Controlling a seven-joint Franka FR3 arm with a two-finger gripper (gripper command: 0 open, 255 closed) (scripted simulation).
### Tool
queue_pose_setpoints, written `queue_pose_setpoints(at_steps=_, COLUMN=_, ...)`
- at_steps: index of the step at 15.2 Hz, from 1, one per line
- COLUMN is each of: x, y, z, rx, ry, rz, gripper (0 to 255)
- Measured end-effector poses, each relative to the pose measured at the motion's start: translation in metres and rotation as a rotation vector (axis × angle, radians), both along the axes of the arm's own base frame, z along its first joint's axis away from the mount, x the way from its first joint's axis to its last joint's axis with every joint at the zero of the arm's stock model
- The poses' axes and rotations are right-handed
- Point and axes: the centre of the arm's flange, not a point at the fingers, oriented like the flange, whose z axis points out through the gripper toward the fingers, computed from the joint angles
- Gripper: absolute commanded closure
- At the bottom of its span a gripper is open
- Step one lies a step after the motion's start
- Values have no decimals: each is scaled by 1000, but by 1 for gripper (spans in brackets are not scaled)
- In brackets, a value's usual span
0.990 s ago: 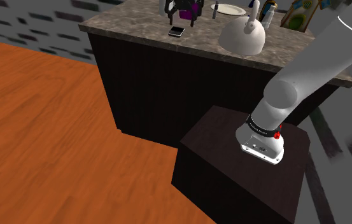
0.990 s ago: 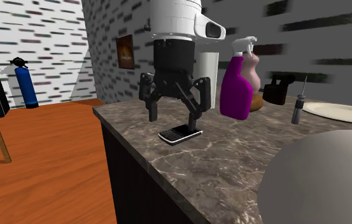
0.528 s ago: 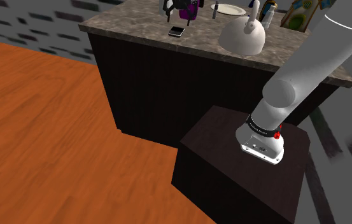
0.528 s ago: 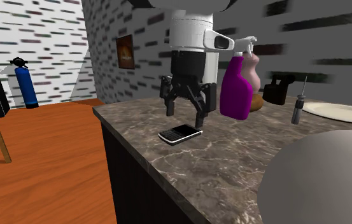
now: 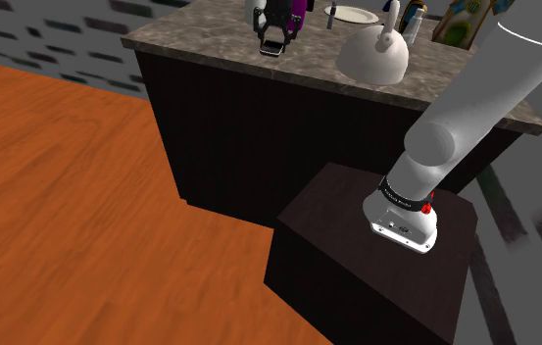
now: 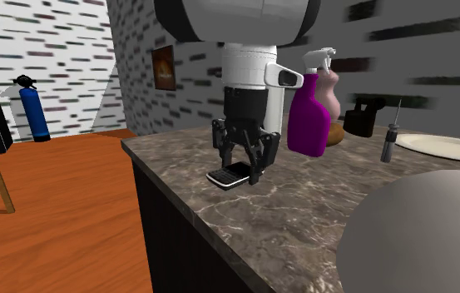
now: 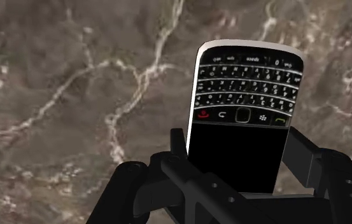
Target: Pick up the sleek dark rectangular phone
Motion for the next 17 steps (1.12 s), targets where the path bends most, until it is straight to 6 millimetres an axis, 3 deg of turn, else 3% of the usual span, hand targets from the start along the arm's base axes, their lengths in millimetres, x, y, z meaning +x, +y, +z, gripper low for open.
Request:
queue_pose_setpoints(at_steps=9, x=0, y=0, z=0, rx=0, ry=0, rz=0, gripper=255)
queue_pose_setpoints(at_steps=17, x=0, y=0, z=34, rx=0, ry=2, rz=0, gripper=255)
